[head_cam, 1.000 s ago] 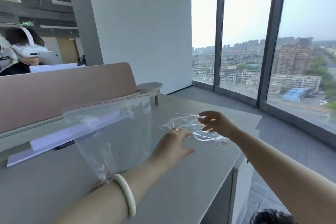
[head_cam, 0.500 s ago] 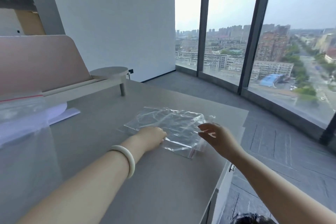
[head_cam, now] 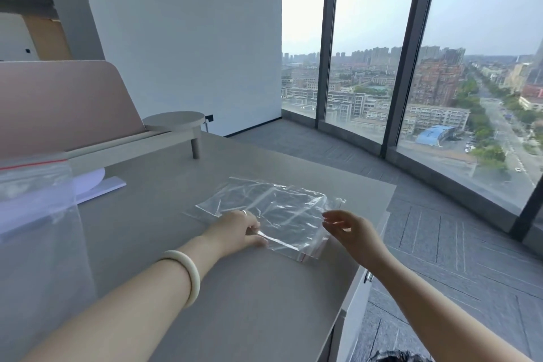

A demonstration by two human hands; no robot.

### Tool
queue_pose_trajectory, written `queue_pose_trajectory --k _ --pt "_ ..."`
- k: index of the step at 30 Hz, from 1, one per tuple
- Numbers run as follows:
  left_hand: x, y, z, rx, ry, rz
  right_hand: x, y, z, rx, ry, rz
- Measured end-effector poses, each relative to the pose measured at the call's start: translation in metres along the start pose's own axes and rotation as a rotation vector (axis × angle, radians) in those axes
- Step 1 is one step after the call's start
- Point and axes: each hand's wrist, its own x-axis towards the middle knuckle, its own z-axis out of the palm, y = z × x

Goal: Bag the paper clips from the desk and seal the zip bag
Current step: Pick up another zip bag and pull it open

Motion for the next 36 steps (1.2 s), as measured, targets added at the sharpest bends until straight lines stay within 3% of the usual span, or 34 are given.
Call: queue_pose_trajectory --k 3,11,14,19,23,26,28,31,33,36 --pt "-0.004 0.0 0.007 -0.098 0.159 -0.003 -0.006 -0.003 0.002 0.026 0.012 0.006" --pt "-0.004 0.019 0.009 0.304 0.37 -0.012 -0.022 -0.004 -0.013 0.045 0.063 0.028" --pt "-0.016 0.044 -0.012 -0.036 0.398 -0.047 -0.031 -0.006 -0.03 0.072 0.114 0.075" --pt "-0.051 0.084 -0.067 -0.647 0.258 0.018 -0.052 -0.016 -0.047 0.26 0.143 0.203" --pt "-0.089 0.101 -0.108 -1.083 0.336 -0.039 -0.066 -0.049 -0.046 0.619 -0.105 0.347" --pt "-0.113 0.098 -0.121 -1.339 0.364 -0.05 -0.077 -0.069 -0.037 0.744 -0.351 0.361" --pt "-0.127 0.094 -0.119 -1.485 0.344 -0.135 -0.084 -0.079 -0.034 0.824 -0.425 0.349" --pt "-0.143 0.088 -0.103 -1.601 0.282 -0.346 -0.095 -0.089 -0.039 0.929 -0.274 0.32" --pt "-0.147 0.087 -0.09 -1.634 0.198 -0.451 -0.104 -0.087 -0.051 0.855 -0.161 0.302" --pt "-0.155 0.108 -0.076 -1.617 0.086 -0.41 -0.123 -0.076 -0.081 0.739 -0.056 0.301"
